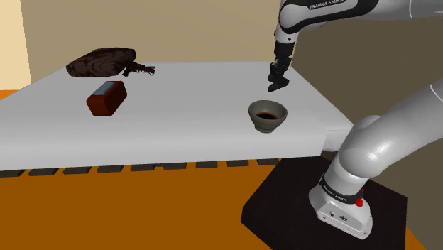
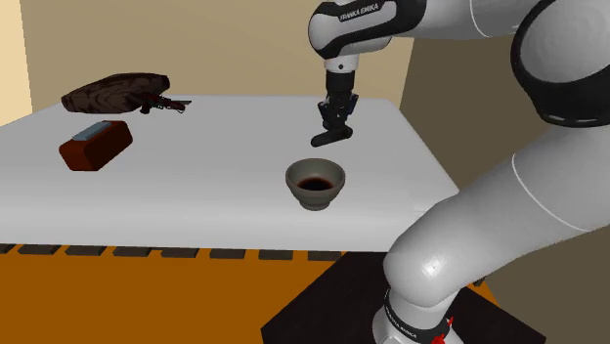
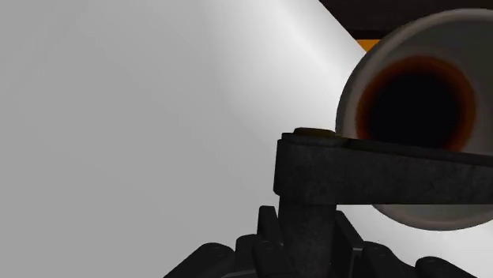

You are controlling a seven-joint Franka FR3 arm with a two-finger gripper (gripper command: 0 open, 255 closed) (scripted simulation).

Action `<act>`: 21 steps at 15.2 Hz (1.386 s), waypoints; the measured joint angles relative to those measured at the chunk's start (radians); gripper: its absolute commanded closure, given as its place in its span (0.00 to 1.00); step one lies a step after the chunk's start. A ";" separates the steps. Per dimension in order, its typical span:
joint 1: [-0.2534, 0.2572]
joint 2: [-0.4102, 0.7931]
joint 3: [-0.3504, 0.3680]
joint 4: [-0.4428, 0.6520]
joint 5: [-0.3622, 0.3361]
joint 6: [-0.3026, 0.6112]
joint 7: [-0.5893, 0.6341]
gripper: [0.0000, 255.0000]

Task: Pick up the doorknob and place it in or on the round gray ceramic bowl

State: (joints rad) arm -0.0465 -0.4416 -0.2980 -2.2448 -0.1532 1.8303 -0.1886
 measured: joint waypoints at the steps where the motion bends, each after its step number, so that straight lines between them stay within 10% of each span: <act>1: 0.003 -0.024 0.015 -0.023 0.000 -0.002 0.019 1.00; 21: 0.014 -0.180 0.099 -0.326 0.001 0.135 0.143 1.00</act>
State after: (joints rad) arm -0.0323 -0.6219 -0.1992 -2.5712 -0.1522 1.9649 -0.0452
